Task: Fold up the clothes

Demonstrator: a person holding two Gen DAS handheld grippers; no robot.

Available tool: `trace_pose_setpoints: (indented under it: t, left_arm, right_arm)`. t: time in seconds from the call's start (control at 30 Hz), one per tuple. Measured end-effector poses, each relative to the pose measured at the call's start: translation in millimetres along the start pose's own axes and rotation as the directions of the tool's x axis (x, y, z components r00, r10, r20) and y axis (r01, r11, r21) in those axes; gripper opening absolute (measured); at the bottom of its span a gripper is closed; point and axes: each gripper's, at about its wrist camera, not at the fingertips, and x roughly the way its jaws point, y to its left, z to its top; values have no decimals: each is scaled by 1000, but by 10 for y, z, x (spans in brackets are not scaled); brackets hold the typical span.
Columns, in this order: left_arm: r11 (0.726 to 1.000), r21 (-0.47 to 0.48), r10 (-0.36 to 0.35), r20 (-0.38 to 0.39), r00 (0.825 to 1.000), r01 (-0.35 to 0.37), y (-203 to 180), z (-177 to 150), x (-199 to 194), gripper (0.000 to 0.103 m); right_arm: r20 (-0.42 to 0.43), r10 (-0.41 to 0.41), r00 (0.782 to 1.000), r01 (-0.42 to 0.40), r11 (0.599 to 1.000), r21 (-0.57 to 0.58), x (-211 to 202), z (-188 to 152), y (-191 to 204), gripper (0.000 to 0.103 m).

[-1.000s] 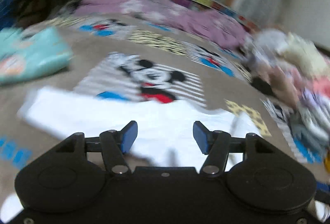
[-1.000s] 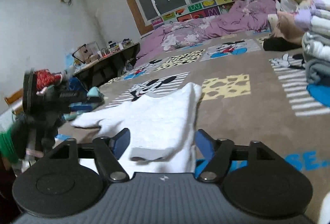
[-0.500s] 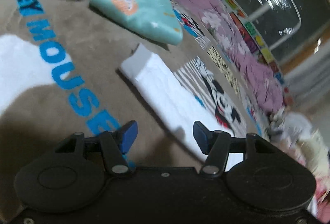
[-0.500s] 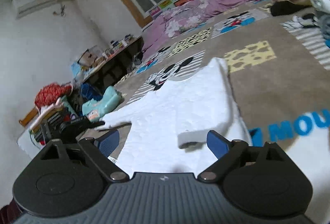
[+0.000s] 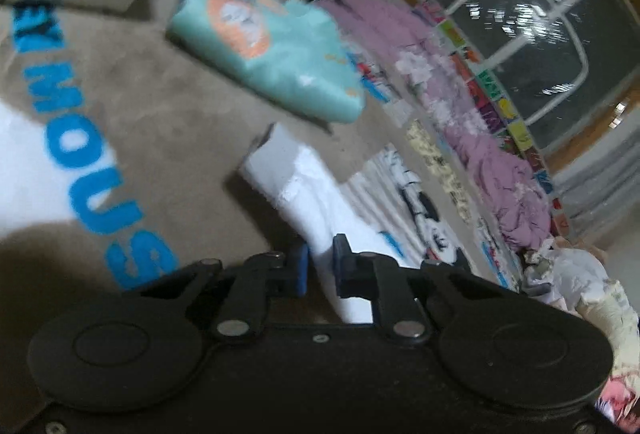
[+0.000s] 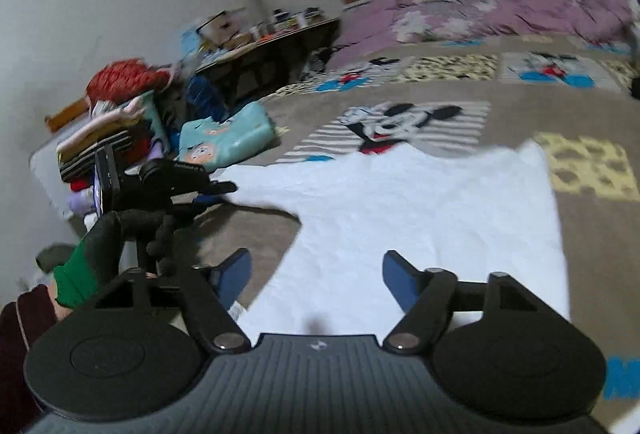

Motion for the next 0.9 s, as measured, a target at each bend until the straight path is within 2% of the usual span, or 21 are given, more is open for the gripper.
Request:
trace_pose_setpoints:
  t: [0.13,0.23,0.3,0.43,0.5,0.67,0.9]
  left_arm:
    - [990,128,-62,21,998,59,-233,-87,-60,10]
    - [972,217,-99,27,995,91,-396,-166,-86,10]
    - [955,274,-126,26,992,114,-499,-222,-87,10]
    - [899,382,-220,-32,975,216,-688,-307,-23,10]
    - [874,433,-223,-45,974,220,-754,-369,-1,10]
    - [840,501,-210,-55,976,209,-817,-463,38,10]
    - [776,598,-193,-74,978,198,-931,-628,72,10]
  right_arm:
    - [25,33,999,-33,999,40,129,215,2,66]
    - [40,45,998,-47,997,58,213,363,7,65]
    - [45,53,998,-56,996,67,284,454,30,65]
    - [47,77,996,-82,991,109,451,636,59,65]
    - [42,90,995,-95,988,122,548,723,82,65]
    - [4,94,996,-94,989,112,798,849,155,65]
    - [-32,85,996,-80,988,133,1057,966,160,65]
